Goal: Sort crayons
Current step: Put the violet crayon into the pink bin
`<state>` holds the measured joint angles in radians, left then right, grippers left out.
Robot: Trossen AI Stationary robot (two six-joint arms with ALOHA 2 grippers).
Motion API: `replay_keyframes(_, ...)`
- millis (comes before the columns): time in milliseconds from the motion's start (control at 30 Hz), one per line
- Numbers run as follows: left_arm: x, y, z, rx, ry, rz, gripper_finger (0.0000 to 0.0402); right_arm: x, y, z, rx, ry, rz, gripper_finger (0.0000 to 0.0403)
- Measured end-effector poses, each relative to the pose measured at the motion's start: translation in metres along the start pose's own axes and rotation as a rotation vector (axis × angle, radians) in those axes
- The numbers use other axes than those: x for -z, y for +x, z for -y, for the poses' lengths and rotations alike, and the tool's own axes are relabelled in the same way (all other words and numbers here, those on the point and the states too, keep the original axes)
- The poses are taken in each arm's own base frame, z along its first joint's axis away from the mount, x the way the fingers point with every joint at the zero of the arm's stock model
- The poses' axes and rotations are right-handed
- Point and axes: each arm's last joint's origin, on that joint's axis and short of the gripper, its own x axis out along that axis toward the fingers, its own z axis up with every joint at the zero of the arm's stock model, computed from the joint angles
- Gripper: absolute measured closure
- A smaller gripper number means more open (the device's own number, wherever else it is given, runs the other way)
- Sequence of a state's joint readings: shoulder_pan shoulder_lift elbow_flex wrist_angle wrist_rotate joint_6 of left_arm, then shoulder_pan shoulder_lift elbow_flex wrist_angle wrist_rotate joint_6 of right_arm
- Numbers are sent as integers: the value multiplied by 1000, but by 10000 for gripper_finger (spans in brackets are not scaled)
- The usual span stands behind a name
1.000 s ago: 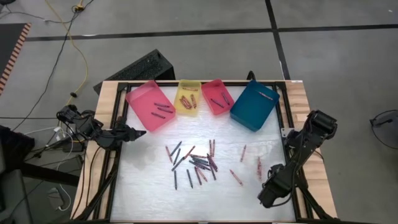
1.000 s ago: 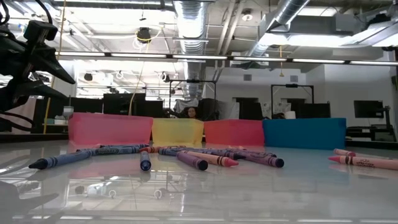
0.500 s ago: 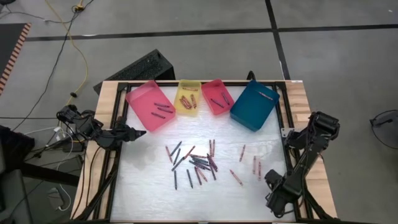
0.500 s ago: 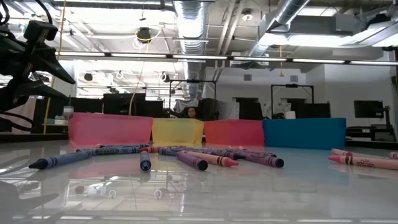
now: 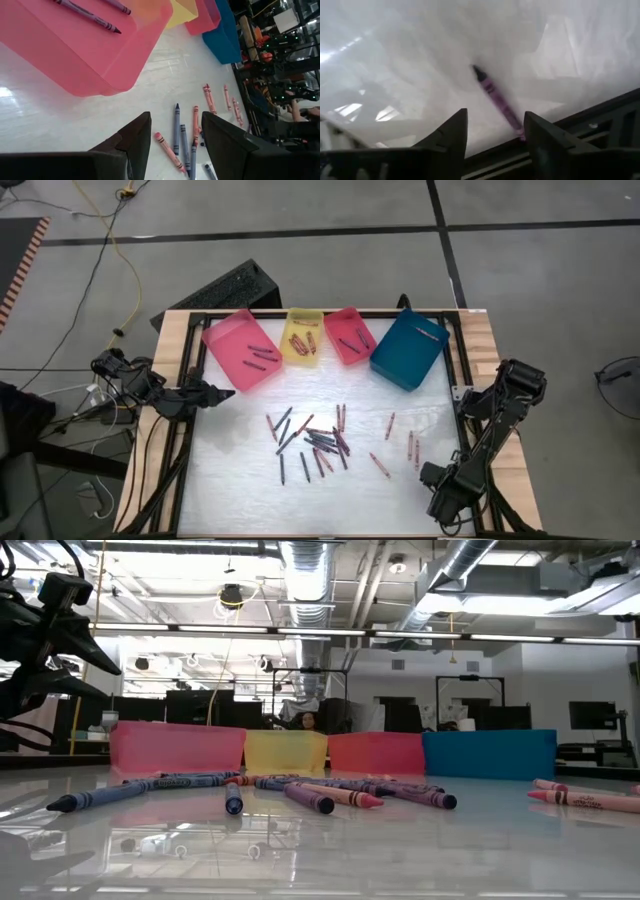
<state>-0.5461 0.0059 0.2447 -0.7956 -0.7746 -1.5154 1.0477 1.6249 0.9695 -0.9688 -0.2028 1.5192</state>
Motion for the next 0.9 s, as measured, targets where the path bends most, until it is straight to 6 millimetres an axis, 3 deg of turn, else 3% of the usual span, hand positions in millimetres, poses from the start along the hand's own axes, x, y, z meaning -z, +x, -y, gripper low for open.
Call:
replay_keyframes(267, 0, 0, 0, 0, 0, -1, 236, -5, 23, 8, -39, -12, -45, 234)
replay_keyframes(400, 0, 0, 0, 0, 0, -3, 236, -6, 28, 7, -85, -4, -59, 264)
replay_keyframes(667, 0, 0, 0, 0, 0, -3, 237, -11, 27, 6, -94, 76, -72, 383)
replay_keyframes(900, 0, 0, 0, 0, 1, -3, 236, -20, 16, -3, -145, 80, -56, 396)
